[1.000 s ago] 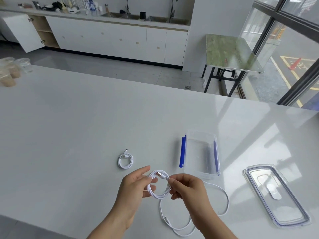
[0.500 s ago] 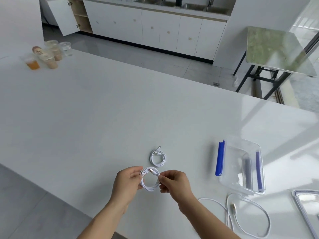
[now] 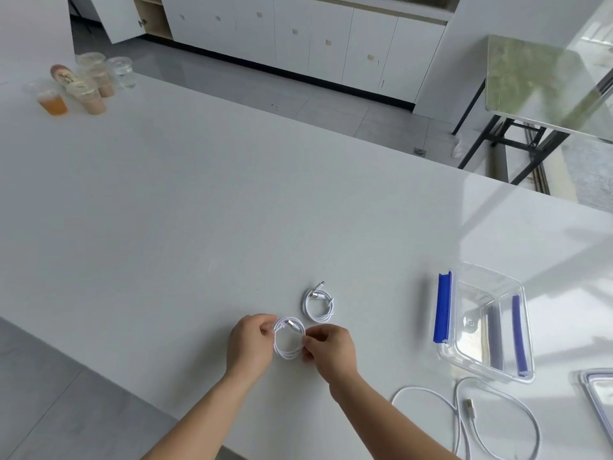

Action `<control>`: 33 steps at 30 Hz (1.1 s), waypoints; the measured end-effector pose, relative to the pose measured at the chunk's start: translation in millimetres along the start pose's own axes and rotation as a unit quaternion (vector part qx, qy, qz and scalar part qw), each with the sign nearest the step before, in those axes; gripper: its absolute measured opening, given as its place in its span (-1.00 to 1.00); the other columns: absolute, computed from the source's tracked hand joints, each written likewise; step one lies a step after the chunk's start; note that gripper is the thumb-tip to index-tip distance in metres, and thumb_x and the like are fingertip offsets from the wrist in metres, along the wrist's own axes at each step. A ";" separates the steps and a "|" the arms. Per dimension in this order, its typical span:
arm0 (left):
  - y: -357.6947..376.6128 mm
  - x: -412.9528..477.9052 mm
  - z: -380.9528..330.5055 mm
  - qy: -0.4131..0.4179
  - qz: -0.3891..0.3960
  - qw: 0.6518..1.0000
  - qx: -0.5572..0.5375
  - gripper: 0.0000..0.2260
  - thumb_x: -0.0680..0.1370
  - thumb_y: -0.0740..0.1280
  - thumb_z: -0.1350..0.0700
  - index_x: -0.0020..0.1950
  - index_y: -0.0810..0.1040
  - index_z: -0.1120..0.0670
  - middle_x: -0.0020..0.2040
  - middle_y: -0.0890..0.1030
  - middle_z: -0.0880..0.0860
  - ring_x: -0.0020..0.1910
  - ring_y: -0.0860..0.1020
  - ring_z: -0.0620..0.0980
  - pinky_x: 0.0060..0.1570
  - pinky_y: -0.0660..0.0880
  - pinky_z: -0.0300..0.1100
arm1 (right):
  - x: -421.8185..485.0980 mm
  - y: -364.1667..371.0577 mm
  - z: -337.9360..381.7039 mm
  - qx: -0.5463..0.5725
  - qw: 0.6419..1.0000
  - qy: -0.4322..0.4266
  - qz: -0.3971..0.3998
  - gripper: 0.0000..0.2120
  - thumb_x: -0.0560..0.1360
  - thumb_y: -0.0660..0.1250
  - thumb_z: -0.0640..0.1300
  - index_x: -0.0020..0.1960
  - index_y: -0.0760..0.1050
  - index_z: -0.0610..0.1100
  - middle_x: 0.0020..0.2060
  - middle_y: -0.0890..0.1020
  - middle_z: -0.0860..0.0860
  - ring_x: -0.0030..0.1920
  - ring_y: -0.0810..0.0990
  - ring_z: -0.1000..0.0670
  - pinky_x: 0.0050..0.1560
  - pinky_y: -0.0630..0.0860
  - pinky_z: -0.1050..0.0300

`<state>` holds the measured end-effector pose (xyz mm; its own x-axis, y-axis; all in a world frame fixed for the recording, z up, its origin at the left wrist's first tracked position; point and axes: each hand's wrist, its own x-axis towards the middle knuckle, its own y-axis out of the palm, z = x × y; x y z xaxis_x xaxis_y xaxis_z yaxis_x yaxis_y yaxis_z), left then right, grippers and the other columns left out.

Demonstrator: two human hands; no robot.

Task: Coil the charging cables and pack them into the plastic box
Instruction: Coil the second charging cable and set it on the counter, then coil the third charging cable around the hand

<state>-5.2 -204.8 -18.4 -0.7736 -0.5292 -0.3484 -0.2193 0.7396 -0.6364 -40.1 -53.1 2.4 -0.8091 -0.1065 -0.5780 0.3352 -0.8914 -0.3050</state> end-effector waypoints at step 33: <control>49.8 -78.7 -41.3 0.224 0.027 0.963 0.144 -0.73 0.55 0.31 0.14 0.23 0.58 -0.04 0.20 0.55 -0.09 0.15 0.56 -0.06 -0.01 0.53 -0.12 | -61.3 -109.0 -60.6 -0.142 0.978 -0.112 -0.108 -0.90 0.49 0.36 -0.10 -0.05 0.64 -0.03 -0.30 0.64 0.10 -0.26 0.57 0.11 -0.25 0.45 0.29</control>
<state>20.2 -109.1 5.7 -0.9725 -0.2130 -0.0946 -0.0479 0.5798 -0.8134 2.3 77.3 25.2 -0.9507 -0.0517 -0.3059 0.2394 -0.7492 -0.6176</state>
